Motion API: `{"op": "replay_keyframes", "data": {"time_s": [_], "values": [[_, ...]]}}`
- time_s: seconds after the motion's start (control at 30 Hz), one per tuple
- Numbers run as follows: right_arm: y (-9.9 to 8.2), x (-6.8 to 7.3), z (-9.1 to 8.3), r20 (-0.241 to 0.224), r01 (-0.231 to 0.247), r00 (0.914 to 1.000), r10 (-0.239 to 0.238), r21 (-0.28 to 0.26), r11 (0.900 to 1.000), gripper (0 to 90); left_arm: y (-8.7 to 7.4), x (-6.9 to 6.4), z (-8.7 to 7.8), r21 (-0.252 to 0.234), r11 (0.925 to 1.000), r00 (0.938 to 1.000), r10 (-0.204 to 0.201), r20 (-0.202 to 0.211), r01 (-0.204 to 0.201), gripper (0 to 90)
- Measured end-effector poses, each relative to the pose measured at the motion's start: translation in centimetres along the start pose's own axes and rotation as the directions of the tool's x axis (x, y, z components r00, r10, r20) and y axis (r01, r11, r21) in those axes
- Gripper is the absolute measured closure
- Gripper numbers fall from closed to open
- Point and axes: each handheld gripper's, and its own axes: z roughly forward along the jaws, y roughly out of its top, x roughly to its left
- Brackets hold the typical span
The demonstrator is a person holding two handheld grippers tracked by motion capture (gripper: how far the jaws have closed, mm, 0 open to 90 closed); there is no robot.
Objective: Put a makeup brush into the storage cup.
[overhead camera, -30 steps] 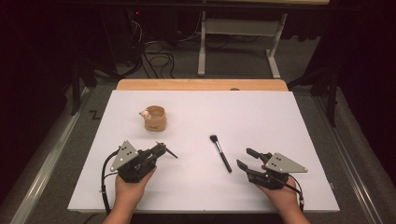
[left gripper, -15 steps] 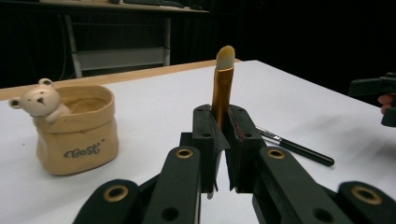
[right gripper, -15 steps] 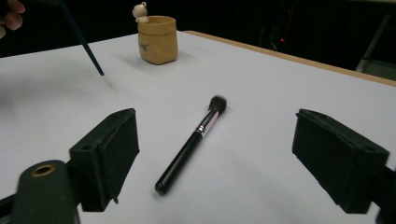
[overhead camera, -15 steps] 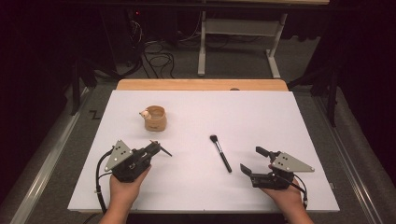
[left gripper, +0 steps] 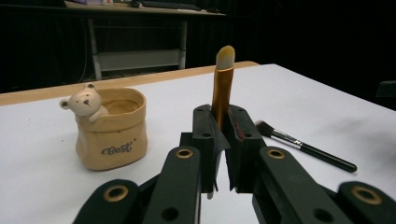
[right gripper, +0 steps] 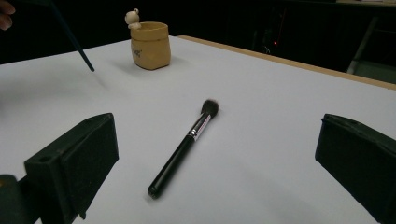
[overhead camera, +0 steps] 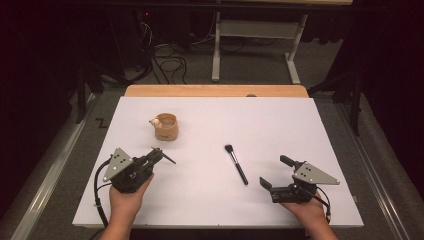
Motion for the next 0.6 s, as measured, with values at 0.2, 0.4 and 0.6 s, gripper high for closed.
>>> {"op": "replay_keyframes", "data": {"time_s": [0.2, 0.4, 0.6], "values": [[0.0, 0.0, -0.1, 0.004, 0.005, 1.0000, -0.005, 0.001, 1.0000, 0.2, 0.1, 0.3, -0.3, -0.009, 0.9999, 0.9999, -0.011, -0.013, 0.011, 83.3], [0.1, 0.0, -0.1, 0.006, 0.010, 0.9999, -0.010, -0.007, 0.9999, 0.2, 0.2, 0.8, -0.7, -0.021, 0.9996, 0.9994, -0.017, -0.032, 0.016, 83.3], [0.0, -0.1, -0.1, 0.008, 0.010, 0.9999, -0.010, -0.004, 0.9999, 0.1, 0.3, 1.2, -1.1, -0.032, 0.9993, 0.9986, -0.020, -0.050, 0.019, 83.4]]}}
